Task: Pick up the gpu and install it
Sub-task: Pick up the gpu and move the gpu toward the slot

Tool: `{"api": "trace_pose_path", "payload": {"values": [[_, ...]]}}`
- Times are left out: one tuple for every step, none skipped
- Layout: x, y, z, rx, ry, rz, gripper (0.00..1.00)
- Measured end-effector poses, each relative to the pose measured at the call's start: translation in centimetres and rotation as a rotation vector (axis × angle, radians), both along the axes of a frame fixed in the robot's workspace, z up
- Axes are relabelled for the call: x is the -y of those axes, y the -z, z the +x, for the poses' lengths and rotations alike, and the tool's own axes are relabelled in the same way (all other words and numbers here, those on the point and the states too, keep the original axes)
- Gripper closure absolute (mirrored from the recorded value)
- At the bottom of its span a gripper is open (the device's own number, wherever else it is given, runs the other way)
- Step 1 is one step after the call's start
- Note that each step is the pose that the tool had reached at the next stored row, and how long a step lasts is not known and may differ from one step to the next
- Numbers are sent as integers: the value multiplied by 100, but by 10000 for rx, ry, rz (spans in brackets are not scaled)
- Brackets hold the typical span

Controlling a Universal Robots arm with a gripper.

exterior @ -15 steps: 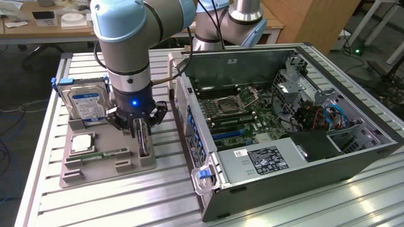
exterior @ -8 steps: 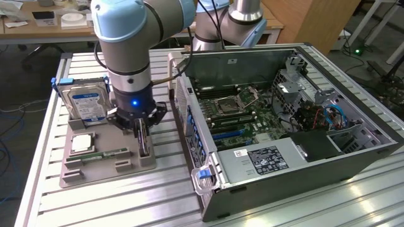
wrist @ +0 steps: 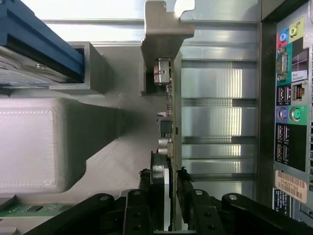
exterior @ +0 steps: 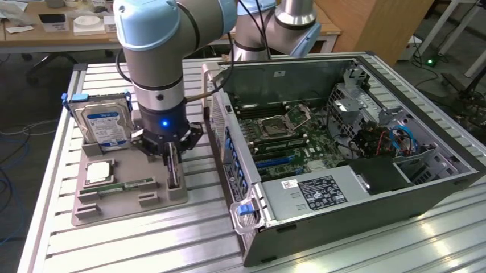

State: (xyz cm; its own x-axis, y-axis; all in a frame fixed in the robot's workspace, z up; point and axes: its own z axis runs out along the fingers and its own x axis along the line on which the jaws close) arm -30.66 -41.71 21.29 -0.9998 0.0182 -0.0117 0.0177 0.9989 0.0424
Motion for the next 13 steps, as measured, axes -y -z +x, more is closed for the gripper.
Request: {"api": "trace_pose_path", "payload": {"values": [[0,0,3,-1,2,1,64],[0,0,4,-1,1,1,64],[0,0,4,-1,2,0,64],[0,0,4,-1,2,0,64],[0,0,-1,5,2,-1,64],[0,1,-5,13,1,-1,64],[0,1,-9,20,0,0,64],[0,1,-12,25,0,-1,64],[0,2,-12,27,-2,0,64],[0,2,-12,30,-1,1,64],[0,2,-16,32,2,0,64],[0,2,-22,37,4,0,64],[0,2,-26,43,3,1,64]]}}
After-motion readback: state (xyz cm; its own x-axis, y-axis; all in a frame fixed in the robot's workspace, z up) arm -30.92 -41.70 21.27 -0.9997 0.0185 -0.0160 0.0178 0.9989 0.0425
